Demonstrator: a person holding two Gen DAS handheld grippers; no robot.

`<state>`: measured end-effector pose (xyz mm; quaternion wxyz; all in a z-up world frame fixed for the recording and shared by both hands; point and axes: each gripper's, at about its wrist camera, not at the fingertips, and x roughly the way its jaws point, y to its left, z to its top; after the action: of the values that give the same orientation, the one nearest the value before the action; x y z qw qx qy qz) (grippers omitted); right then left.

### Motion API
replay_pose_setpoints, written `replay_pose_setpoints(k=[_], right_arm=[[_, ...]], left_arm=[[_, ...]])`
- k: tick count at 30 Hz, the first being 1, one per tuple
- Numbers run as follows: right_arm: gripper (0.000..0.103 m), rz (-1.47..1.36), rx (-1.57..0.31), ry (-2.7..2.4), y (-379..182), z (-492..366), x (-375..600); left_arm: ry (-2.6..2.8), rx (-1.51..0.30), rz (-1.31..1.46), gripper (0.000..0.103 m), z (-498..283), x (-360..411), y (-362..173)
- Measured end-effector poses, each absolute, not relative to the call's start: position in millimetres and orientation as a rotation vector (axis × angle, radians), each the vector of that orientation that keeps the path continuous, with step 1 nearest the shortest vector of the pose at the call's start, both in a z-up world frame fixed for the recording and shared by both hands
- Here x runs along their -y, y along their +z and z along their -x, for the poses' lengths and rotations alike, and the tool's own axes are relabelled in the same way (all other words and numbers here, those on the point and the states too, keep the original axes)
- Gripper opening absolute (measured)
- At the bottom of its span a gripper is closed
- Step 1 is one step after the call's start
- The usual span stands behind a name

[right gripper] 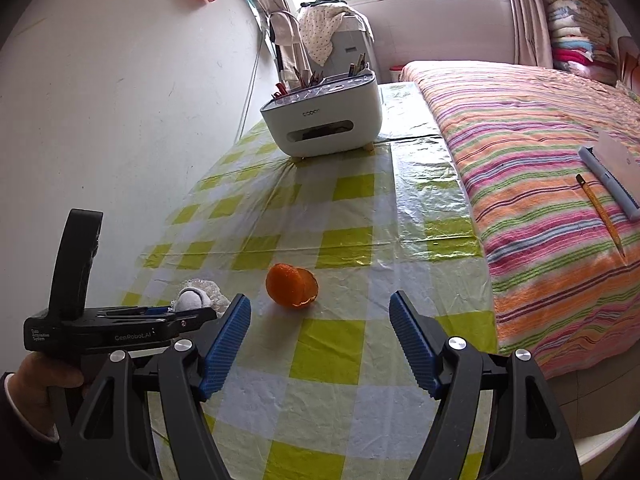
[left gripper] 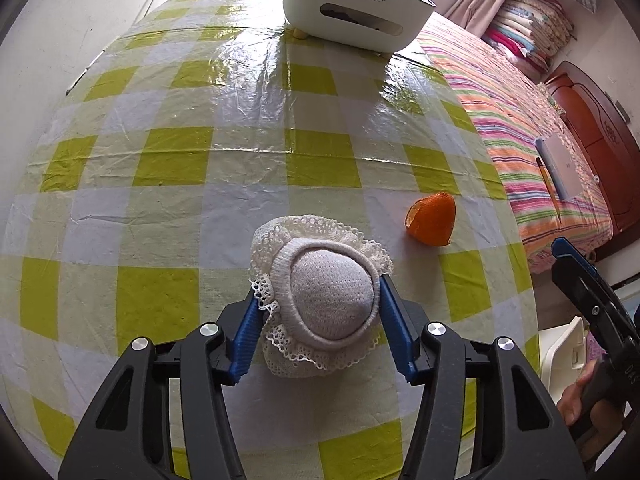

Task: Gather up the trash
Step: 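Move both open tools back over the table toward the lace ball, then close the left tool on the lace ball while the right tool grasps the orange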

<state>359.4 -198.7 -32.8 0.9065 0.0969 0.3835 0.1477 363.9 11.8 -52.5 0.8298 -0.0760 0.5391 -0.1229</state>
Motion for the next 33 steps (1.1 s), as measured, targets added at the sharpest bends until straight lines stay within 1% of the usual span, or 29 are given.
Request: replay_pose_setpoints(k=[8,16,17,18,20,21,22,24,27,33], right_arm=[[0.07,-0.079,-0.901,0.346,-56,-397,155],[0.07,-0.041,-0.984,0.35,-78,-426,134],[0.066,-0.046,-0.993,0.355,-81,-429,134],[0.057,-0.05,-1.004,0.361,-83,-431,133],[0.047,-0.049,-1.005,0.355,-86,-432,133],[0.044,-0.051,-1.006,0.357,-87,-432,133],[0.042,-0.063,-1.002,0.359,-86,-431,134],[0.034,-0.086,-0.988,0.358,-85,-429,137],[0.031,-0.108,-0.974,0.355,-85,-420,142],[0.03,-0.179,-0.959,0.367,-88,-390,158]], left_arm=[[-0.266,-1.096,0.159,0.053,-353,-20,-34],[-0.299,-1.071,0.123,0.054,-343,-17,-25],[-0.303,-1.068,0.12,0.054,-343,-17,-24],[-0.306,-1.065,0.117,0.054,-342,-17,-22],[-0.31,-1.062,0.11,0.054,-340,-17,-20],[-0.31,-1.059,0.108,0.054,-340,-16,-20],[-0.312,-1.057,0.103,0.054,-339,-16,-19],[-0.311,-1.051,0.09,0.054,-336,-15,-18],[-0.313,-1.046,0.075,0.054,-333,-13,-17],[-0.324,-1.026,0.048,0.054,-323,-5,-13]])
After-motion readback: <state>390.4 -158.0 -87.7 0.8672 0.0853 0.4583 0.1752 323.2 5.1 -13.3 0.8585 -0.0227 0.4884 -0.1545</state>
